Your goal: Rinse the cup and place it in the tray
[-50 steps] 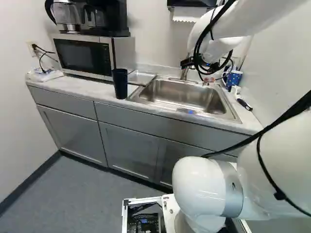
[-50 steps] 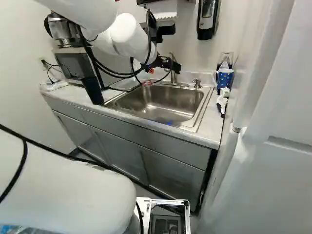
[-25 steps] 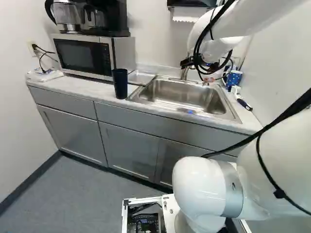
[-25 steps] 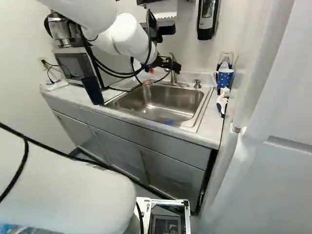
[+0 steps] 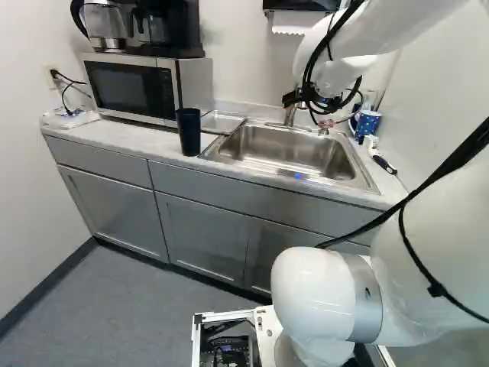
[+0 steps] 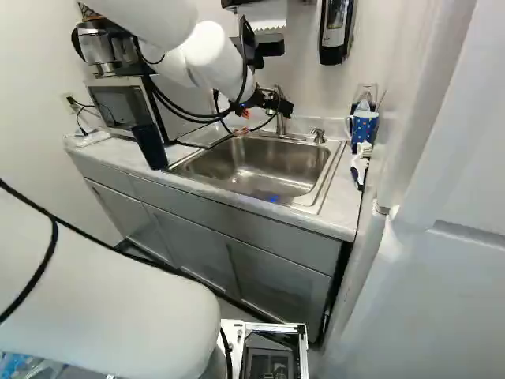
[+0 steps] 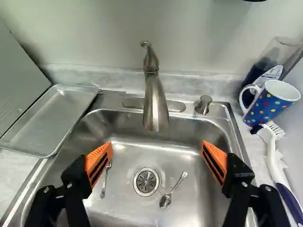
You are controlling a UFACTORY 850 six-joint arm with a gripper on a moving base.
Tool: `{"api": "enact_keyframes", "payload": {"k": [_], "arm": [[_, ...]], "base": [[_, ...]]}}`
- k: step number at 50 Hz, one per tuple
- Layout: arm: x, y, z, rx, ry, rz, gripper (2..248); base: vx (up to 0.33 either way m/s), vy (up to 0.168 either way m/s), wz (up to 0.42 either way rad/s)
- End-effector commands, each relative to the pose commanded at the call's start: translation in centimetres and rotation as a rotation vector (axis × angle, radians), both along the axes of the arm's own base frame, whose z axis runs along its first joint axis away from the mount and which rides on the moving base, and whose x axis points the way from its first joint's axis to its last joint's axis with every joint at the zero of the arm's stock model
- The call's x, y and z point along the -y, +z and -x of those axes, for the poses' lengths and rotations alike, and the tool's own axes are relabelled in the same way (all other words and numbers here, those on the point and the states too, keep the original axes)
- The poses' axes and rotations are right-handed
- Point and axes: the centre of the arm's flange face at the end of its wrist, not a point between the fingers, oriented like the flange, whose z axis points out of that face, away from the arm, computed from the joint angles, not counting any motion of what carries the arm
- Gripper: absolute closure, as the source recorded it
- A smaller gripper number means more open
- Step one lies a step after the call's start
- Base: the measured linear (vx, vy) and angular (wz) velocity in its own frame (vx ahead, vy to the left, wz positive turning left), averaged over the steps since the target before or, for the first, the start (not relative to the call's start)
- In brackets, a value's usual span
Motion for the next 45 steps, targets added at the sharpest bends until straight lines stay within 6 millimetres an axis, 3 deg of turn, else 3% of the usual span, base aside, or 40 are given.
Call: {"api": "enact_keyframes", "payload": {"k": [45], "arm": [[-0.2,-1.0,0.4,-0.145,0.003,-0.039,3]], "base": [[0.0,0.0,0.0]]}}
